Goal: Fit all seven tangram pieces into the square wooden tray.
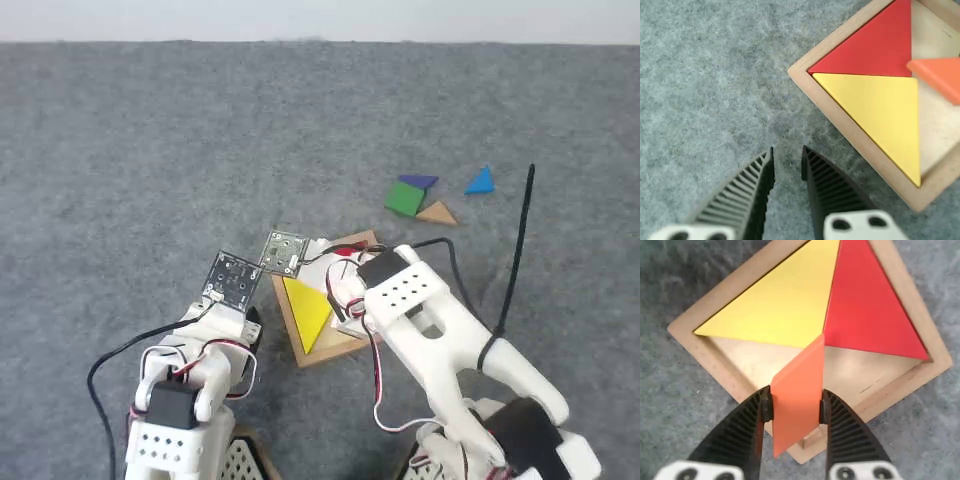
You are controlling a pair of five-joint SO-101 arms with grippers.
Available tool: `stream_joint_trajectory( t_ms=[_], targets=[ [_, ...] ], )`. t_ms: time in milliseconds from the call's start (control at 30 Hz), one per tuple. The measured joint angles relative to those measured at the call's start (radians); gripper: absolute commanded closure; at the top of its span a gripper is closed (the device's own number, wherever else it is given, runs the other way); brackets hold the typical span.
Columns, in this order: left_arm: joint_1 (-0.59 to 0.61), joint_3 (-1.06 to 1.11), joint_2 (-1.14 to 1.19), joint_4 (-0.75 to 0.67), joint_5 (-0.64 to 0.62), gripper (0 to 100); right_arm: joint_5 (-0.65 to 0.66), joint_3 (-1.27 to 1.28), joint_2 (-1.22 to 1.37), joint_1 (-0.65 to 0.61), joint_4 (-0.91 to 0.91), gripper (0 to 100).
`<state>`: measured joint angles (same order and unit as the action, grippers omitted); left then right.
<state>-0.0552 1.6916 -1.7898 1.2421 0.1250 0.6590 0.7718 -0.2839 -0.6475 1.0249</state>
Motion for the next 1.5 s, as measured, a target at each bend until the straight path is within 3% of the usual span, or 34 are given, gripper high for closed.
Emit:
stream_joint_trajectory(
  t_ms=[167, 500, 733, 967, 1300, 1500],
  targets=[
    [0.0, 0.0, 0.0, 0.0, 0.0, 91, -0.15, 0.0, 0.0, 0.0, -0.006, 96.5],
    [0.0, 0.0, 0.0, 0.0, 0.0, 91, -0.651, -0.061, 0.002, 0.015, -0.043, 96.5],
    [0.0, 0.0, 0.0, 0.0, 0.0, 91, -0.74, -0.066, 0.008, 0.078, -0.081, 99.5],
    [0.0, 0.0, 0.0, 0.0, 0.0, 91, -0.746, -0.19, 0.19, 0.155, -0.094, 98.2],
    [0.0, 0.0, 0.0, 0.0, 0.0, 91, -0.684, -0.239, 0.256, 0.153, -0.094, 71.9],
    [0.0, 0.0, 0.0, 0.0, 0.0, 91, -0.666, -0.239, 0.256, 0.153, -0.094, 70.6]
  ],
)
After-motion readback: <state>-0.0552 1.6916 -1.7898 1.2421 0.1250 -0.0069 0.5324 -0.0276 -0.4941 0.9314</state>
